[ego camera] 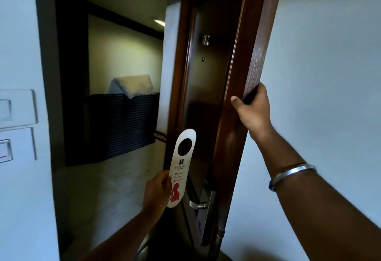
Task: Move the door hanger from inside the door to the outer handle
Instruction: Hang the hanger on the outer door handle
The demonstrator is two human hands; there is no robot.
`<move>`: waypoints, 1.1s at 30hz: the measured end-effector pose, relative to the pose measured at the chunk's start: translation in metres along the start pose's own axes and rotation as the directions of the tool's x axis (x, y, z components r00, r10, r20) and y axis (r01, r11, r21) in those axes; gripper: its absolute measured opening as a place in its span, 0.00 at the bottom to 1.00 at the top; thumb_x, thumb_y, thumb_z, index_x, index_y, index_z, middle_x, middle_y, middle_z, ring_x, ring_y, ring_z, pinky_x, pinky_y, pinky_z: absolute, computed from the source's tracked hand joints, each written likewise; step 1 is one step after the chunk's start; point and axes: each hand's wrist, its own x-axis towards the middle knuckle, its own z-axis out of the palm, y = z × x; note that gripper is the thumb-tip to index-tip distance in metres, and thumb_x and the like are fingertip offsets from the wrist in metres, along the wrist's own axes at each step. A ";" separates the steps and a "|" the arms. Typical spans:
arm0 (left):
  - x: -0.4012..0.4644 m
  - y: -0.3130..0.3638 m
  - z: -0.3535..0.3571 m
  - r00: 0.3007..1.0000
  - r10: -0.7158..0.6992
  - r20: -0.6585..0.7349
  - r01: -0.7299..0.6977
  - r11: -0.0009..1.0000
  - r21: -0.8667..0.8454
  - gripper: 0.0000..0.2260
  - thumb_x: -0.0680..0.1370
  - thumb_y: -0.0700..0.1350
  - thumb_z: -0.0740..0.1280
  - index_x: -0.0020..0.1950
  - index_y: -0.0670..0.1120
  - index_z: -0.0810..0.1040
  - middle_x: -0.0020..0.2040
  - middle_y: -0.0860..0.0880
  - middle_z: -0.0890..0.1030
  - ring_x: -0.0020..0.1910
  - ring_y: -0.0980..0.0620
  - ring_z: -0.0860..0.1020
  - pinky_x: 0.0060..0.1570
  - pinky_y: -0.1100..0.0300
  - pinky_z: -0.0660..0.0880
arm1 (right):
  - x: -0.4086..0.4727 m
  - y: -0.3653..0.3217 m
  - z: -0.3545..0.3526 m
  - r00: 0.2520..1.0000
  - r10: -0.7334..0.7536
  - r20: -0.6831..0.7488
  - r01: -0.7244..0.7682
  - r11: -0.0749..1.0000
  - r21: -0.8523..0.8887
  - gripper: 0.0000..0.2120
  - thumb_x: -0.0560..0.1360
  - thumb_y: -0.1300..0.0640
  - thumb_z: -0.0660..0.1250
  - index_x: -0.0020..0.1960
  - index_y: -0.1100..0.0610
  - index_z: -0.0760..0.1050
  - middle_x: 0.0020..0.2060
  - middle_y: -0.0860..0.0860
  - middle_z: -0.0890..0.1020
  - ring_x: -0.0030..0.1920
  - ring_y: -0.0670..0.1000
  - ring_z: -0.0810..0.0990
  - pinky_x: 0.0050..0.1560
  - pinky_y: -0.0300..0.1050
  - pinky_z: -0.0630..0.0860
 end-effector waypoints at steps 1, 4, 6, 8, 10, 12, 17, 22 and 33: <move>0.002 0.000 0.007 1.000 0.000 0.022 0.000 1.000 0.003 0.10 0.80 0.43 0.65 0.57 0.57 0.78 0.57 0.50 0.84 0.52 0.50 0.84 0.43 0.60 0.83 | 0.002 0.003 -0.007 1.000 0.003 0.012 -0.003 0.999 -0.033 0.30 0.73 0.55 0.74 0.71 0.55 0.66 0.65 0.49 0.77 0.64 0.52 0.77 0.65 0.46 0.73; 0.009 -0.003 0.022 0.999 -0.022 0.048 0.022 1.000 0.013 0.10 0.80 0.43 0.65 0.58 0.55 0.78 0.57 0.50 0.84 0.53 0.49 0.84 0.43 0.59 0.84 | 0.004 0.007 -0.021 0.983 -0.181 0.032 0.181 0.930 -0.320 0.39 0.74 0.49 0.72 0.78 0.56 0.56 0.76 0.54 0.66 0.75 0.55 0.65 0.73 0.46 0.62; 0.012 -0.007 0.028 0.997 -0.023 0.070 0.022 1.000 0.016 0.09 0.80 0.44 0.65 0.58 0.54 0.78 0.57 0.50 0.84 0.53 0.50 0.84 0.42 0.58 0.84 | 0.004 0.004 -0.026 0.861 -0.467 0.200 0.476 0.605 -0.638 0.41 0.74 0.48 0.68 0.80 0.57 0.52 0.79 0.57 0.57 0.79 0.59 0.56 0.75 0.50 0.55; 0.016 -0.012 0.032 0.996 -0.021 0.088 0.018 0.999 0.034 0.09 0.81 0.44 0.65 0.59 0.53 0.78 0.56 0.51 0.84 0.53 0.50 0.84 0.42 0.57 0.84 | 0.006 0.000 -0.021 0.689 -0.488 0.536 0.690 0.214 -0.692 0.41 0.74 0.44 0.66 0.80 0.56 0.52 0.79 0.60 0.56 0.78 0.62 0.56 0.76 0.56 0.52; 0.017 -0.018 0.037 0.995 -0.029 0.095 0.023 0.997 0.070 0.09 0.81 0.44 0.64 0.61 0.51 0.78 0.57 0.50 0.84 0.53 0.49 0.84 0.44 0.53 0.84 | 0.005 0.005 -0.010 0.578 -0.229 0.783 0.797 -0.046 -0.602 0.44 0.73 0.36 0.62 0.81 0.53 0.49 0.80 0.60 0.52 0.79 0.62 0.52 0.77 0.60 0.46; 0.012 -0.026 0.041 0.996 -0.028 0.086 0.021 0.996 0.085 0.11 0.82 0.44 0.62 0.64 0.49 0.76 0.58 0.47 0.83 0.55 0.48 0.83 0.46 0.49 0.84 | -0.003 0.024 -0.003 0.516 0.041 0.855 0.837 -0.234 -0.494 0.48 0.72 0.30 0.58 0.81 0.54 0.44 0.80 0.60 0.45 0.80 0.62 0.45 0.76 0.63 0.39; 0.021 -0.049 0.058 0.993 -0.110 0.051 0.107 0.992 0.067 0.15 0.83 0.46 0.58 0.70 0.49 0.71 0.58 0.44 0.82 0.47 0.45 0.84 0.35 0.56 0.83 | 0.006 0.087 0.008 0.511 0.337 0.791 0.830 -0.430 -0.354 0.55 0.70 0.23 0.53 0.80 0.59 0.38 0.79 0.61 0.39 0.79 0.63 0.37 0.74 0.64 0.32; 0.031 -0.052 0.061 0.995 -0.075 0.067 0.067 0.992 0.109 0.16 0.84 0.43 0.56 0.72 0.51 0.69 0.62 0.44 0.79 0.55 0.46 0.81 0.47 0.50 0.83 | 0.013 0.099 0.007 0.556 0.378 0.741 0.799 -0.489 -0.350 0.54 0.70 0.22 0.48 0.80 0.58 0.38 0.79 0.61 0.39 0.78 0.64 0.36 0.74 0.65 0.32; 0.062 -0.076 0.076 0.820 -0.231 0.524 0.273 0.962 -0.003 0.13 0.78 0.56 0.67 0.61 0.56 0.78 0.51 0.57 0.79 0.50 0.66 0.80 0.41 0.70 0.77 | 0.031 0.134 -0.012 0.565 0.331 0.755 0.770 -0.541 -0.338 0.53 0.70 0.22 0.44 0.80 0.59 0.40 0.80 0.62 0.42 0.79 0.65 0.39 0.74 0.65 0.33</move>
